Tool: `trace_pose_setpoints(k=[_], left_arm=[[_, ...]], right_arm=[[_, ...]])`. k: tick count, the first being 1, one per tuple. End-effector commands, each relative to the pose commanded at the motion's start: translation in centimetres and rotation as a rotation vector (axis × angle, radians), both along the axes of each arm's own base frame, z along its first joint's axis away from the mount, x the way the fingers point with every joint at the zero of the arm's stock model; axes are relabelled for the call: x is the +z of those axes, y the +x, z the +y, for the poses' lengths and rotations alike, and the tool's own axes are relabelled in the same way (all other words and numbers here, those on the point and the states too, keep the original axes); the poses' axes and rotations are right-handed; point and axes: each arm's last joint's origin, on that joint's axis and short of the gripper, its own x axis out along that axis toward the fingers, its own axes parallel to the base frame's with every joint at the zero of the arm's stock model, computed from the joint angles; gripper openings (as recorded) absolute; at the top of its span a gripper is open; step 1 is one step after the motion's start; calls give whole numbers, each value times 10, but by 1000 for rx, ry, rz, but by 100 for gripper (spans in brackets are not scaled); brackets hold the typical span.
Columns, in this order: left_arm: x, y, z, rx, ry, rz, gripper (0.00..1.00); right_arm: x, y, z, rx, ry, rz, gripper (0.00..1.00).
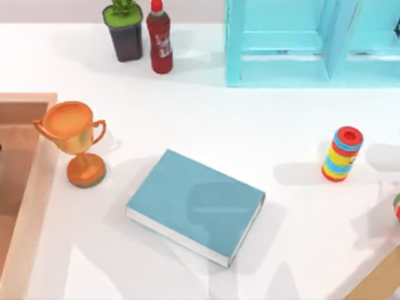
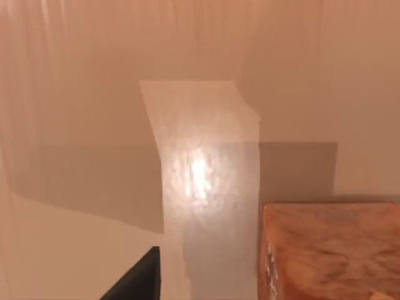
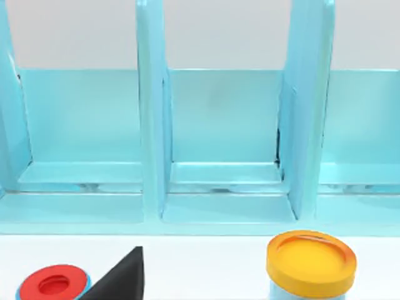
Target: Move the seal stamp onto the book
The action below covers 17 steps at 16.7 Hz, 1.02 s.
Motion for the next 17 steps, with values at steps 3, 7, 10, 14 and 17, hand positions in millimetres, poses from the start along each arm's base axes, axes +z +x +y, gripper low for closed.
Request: trace_pose_setpoints(k=[3,7,10,14,17], left_arm=[[0,0,0,0,0,0,55],[0,0,0,0,0,0,25],[0,0,0,0,0,0,2],[0,0,0,0,0,0,0],[0,0,0,0,0,0,0]], right_arm=[[0,0,0,0,0,0,100],[0,0,0,0,0,0,100],[0,0,0,0,0,0,100],[0,0,0,0,0,0,100],[0,0,0,0,0,0,100]])
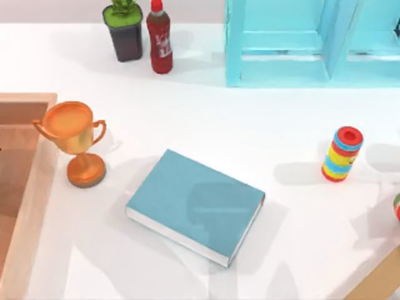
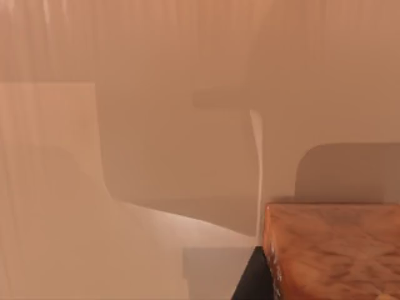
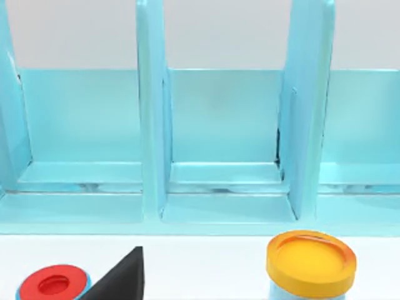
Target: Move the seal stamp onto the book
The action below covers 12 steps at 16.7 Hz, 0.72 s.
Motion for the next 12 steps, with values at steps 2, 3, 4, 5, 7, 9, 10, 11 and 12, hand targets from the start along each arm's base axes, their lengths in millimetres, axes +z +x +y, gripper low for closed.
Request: trace_pose_setpoints(k=[2,3,4,5,7,9,10,11,12], left_arm=[[1,0,-1,-3,0,-2,0],[1,0,-1,-3,1,-3,0],[3,3,-2,-1,2,-10,0],[7,6,-4,1,6,-24,0],[24,17,-14,5,14,-72,0],[50,34,-27,16,33,-166,0],[65,42,-35,23,42,-221,0],[79,48,-43,32,47,-269,0],[92,53,-52,41,47,-306,0]], right_arm=[[0,0,0,0,0,0,100],[0,0,0,0,0,0,100],[0,0,0,0,0,0,100],[0,0,0,0,0,0,100],[0,0,0,0,0,0,100],[0,0,0,0,0,0,100],[0,0,0,0,0,0,100],[0,0,0,0,0,0,100],[0,0,0,0,0,0,100]])
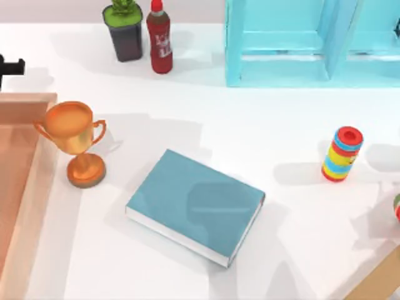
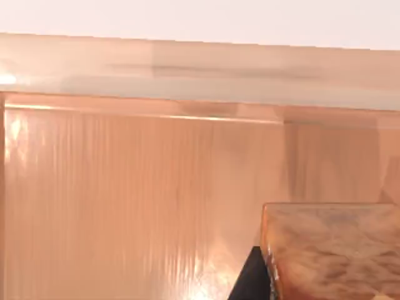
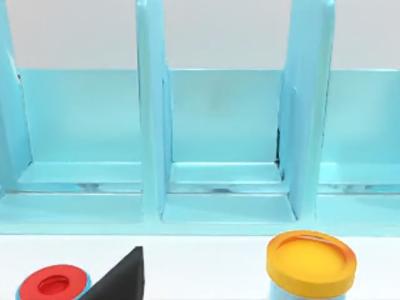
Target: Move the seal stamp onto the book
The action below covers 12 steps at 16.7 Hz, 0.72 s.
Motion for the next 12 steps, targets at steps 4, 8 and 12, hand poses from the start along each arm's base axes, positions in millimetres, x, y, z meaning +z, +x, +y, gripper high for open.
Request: trace_pose_setpoints(k=[4,8,12], left_arm=[[40,-4,-39,12,-34,-24,0],[51,-31,-75,-20,-67,156,0],[58,-53,-96,-42,-52,288,0]], right_arm=[[0,0,0,0,0,0,100],[0,0,0,0,0,0,100],[0,0,0,0,0,0,100]])
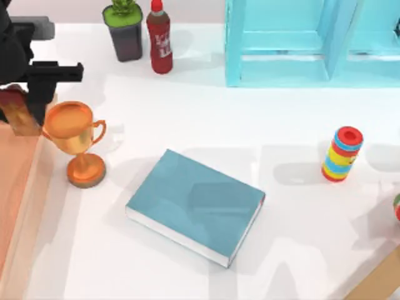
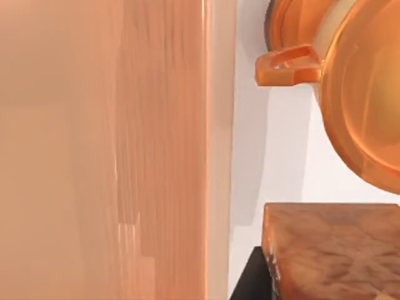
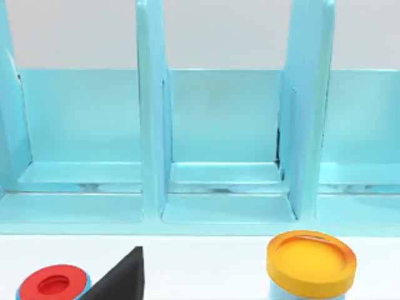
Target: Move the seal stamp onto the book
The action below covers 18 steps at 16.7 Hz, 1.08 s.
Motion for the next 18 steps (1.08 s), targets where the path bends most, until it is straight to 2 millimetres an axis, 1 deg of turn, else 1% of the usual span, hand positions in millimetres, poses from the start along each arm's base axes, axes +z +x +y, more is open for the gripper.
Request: trace_pose_setpoints(k=[2,7,9,11,13,18], left_arm=[[1,-3,-2,-3,6,15,0],[-1,-2,-1,0,5,16,0],[3,-5,-12,3,-22,-12,0],[5,-10,-35,13,-66,-42,0],[-1,-15,-66,41,-104,-51,0],[-32,-30,-154,89,-122,-37,0]], right_arm=[[0,0,0,0,0,0,100],[0,0,0,0,0,0,100],[0,0,0,0,0,0,100],[0,0,0,0,0,0,100],[0,0,0,0,0,0,100],[0,0,0,0,0,0,100]])
